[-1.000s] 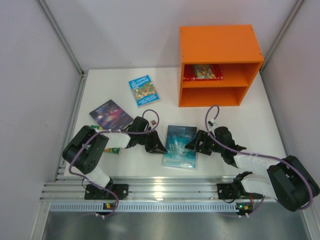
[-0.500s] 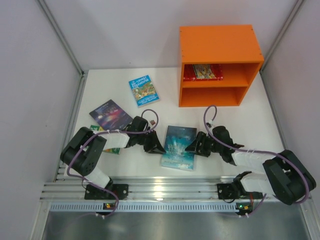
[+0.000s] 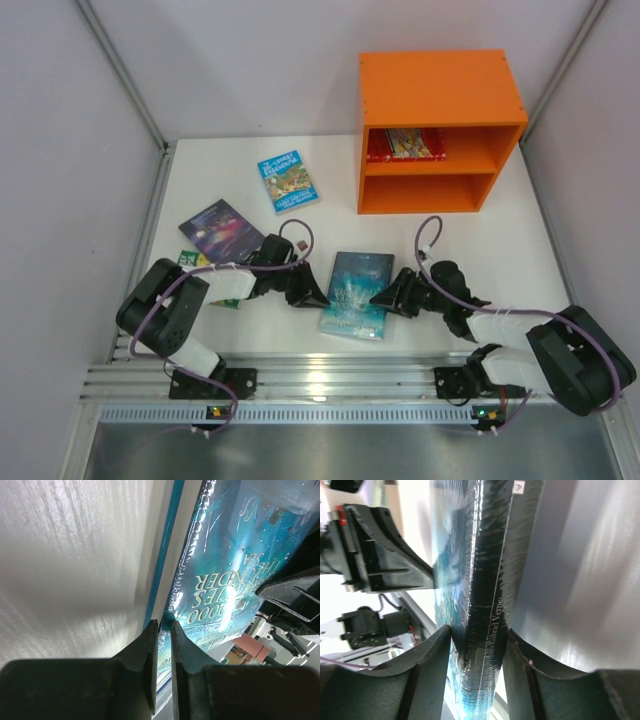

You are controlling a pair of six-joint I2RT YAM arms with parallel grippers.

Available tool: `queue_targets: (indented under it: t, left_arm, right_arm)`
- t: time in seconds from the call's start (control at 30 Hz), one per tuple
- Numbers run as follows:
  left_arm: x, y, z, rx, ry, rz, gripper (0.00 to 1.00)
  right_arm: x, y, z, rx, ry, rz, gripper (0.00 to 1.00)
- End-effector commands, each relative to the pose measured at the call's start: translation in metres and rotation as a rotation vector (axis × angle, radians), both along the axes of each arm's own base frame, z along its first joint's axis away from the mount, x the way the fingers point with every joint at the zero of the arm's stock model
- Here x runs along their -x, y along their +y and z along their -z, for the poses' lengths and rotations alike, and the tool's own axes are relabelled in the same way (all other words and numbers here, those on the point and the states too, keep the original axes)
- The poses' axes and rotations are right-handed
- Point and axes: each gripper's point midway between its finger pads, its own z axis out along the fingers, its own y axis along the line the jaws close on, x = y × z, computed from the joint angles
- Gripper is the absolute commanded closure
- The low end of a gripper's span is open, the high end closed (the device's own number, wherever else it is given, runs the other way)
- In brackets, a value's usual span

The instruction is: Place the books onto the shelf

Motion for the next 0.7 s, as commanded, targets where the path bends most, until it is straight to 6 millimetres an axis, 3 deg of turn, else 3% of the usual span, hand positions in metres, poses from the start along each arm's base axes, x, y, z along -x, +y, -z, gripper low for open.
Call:
queue_targets:
  t: [0.0,0.07,0.1,0.13,0.2,0.23,0.37,0.47,0.67]
  left_arm:
    - [0.01,0.031,0.044,-0.222,0.018,-0.081,1.0]
    - [0.006,0.029,0.035,-0.223,0.003,-0.083,1.0]
    - [0.003,0.028,0.029,-0.215,-0.012,-0.081,1.0]
    - [0.0,0.028,0.026,-0.217,-0.03,-0.076,0.96]
    - [-0.005,0.028,0.017,-0.228,-0.046,-0.079,0.87]
    - [-0.008,0.029,0.014,-0.238,-0.056,-0.081,0.76]
    - [-0.026,0.029,-0.01,-0.259,-0.117,-0.095,0.59]
    - [-0.035,0.033,-0.036,-0.281,-0.178,-0.103,0.53]
    - [-0.043,0.042,-0.068,-0.292,-0.261,-0.151,0.47]
  right_arm:
    - [0.011,0.037,-0.091,-0.312,-0.254,-0.171,0.77]
    - [0.011,0.036,-0.097,-0.349,-0.273,-0.156,0.84]
    - [0.011,0.036,-0.098,-0.357,-0.27,-0.152,0.96]
    - [0.009,0.036,-0.099,-0.365,-0.265,-0.129,1.0]
    - [0.006,0.034,-0.105,-0.382,-0.281,-0.107,1.0]
    - [0.003,0.033,-0.107,-0.388,-0.283,-0.085,1.0]
    - [-0.005,0.028,-0.116,-0.401,-0.299,-0.016,1.0]
    - [-0.012,0.021,-0.115,-0.384,-0.298,0.04,1.0]
    - [-0.014,0.004,-0.103,-0.334,-0.276,0.099,1.0]
